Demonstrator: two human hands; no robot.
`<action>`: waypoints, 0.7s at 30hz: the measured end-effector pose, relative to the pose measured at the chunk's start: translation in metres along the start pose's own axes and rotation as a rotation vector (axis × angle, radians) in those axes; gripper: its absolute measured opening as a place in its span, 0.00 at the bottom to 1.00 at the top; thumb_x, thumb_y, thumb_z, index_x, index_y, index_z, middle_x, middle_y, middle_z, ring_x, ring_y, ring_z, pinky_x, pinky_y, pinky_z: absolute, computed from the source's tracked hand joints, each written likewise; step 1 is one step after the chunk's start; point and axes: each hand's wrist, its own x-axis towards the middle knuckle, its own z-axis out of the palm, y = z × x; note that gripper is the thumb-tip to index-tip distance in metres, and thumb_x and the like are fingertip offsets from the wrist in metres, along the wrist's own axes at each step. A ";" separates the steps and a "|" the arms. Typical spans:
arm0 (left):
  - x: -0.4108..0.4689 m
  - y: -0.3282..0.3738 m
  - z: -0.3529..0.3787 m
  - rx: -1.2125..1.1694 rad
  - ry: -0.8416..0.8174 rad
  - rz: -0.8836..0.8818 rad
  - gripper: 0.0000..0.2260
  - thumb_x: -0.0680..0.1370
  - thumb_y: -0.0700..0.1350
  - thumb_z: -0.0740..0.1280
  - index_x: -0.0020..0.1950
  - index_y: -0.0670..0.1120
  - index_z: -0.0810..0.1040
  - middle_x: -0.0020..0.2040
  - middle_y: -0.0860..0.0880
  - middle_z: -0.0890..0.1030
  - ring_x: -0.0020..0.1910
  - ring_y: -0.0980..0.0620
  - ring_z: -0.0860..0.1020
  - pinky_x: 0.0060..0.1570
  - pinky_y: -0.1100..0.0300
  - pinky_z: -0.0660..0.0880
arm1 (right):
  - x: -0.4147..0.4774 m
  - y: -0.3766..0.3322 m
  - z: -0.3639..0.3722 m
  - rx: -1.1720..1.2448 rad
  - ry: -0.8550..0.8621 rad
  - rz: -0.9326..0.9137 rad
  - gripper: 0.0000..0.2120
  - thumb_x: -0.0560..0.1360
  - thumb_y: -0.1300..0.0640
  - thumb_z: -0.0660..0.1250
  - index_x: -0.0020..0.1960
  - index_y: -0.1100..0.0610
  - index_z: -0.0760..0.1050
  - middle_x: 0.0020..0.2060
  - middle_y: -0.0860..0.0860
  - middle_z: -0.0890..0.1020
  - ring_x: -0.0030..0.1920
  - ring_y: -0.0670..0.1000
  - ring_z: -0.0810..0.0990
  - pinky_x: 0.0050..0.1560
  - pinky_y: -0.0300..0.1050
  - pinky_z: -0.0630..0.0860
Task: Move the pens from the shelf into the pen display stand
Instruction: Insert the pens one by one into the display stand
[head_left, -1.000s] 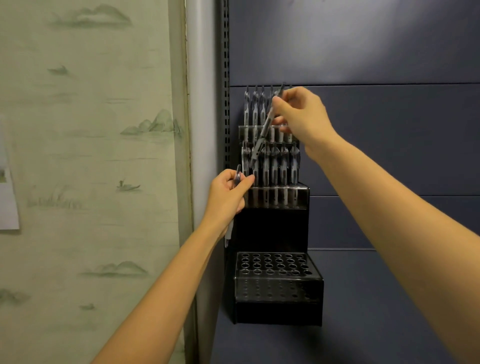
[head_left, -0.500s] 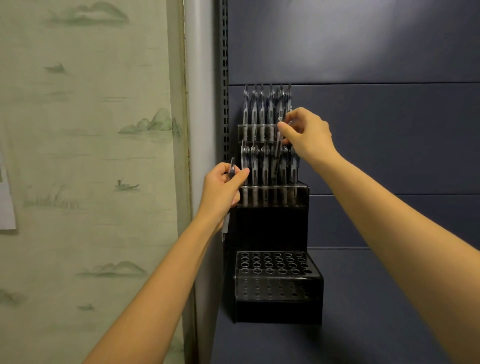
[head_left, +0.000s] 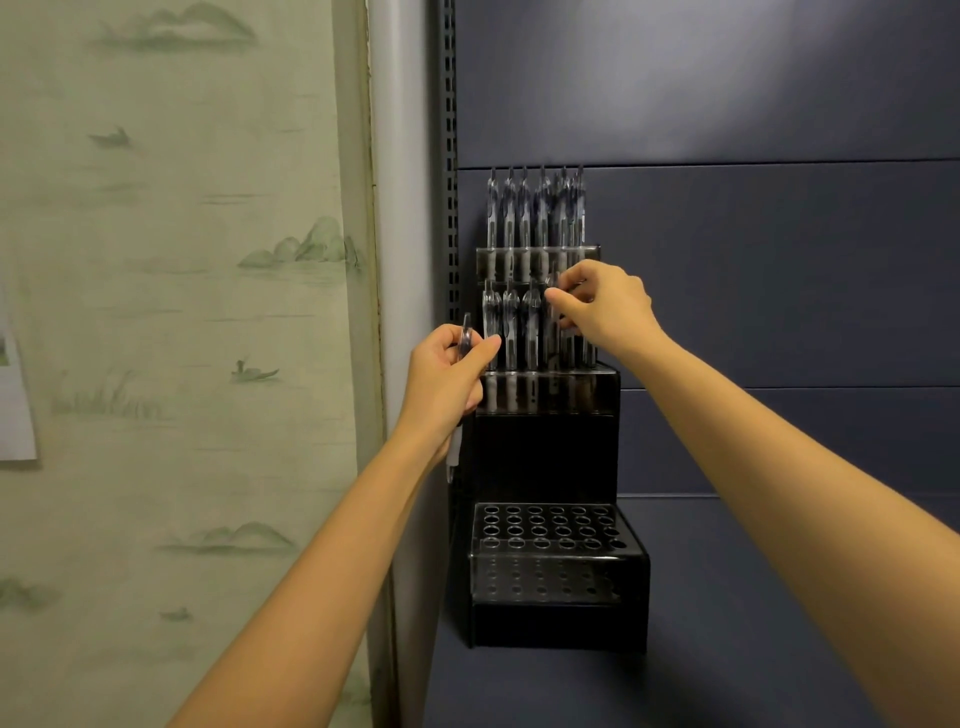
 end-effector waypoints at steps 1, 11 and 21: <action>0.000 0.000 0.000 0.002 0.000 0.000 0.11 0.79 0.39 0.65 0.38 0.45 0.67 0.28 0.51 0.65 0.20 0.59 0.58 0.19 0.68 0.57 | 0.000 -0.001 0.000 0.004 0.008 0.001 0.06 0.77 0.50 0.65 0.50 0.52 0.74 0.40 0.49 0.82 0.43 0.49 0.83 0.57 0.51 0.78; -0.002 0.001 0.004 -0.002 -0.002 -0.008 0.11 0.79 0.39 0.65 0.38 0.45 0.67 0.29 0.52 0.66 0.19 0.60 0.59 0.19 0.69 0.58 | -0.004 0.001 0.002 -0.099 -0.056 0.030 0.08 0.77 0.51 0.66 0.50 0.55 0.75 0.42 0.52 0.84 0.45 0.49 0.82 0.52 0.44 0.77; -0.001 0.001 0.014 -0.010 -0.004 -0.013 0.10 0.79 0.38 0.64 0.39 0.45 0.68 0.28 0.50 0.64 0.19 0.60 0.59 0.18 0.69 0.58 | -0.025 -0.025 -0.003 0.065 -0.021 -0.251 0.12 0.76 0.46 0.65 0.49 0.52 0.82 0.39 0.41 0.78 0.36 0.39 0.73 0.41 0.36 0.69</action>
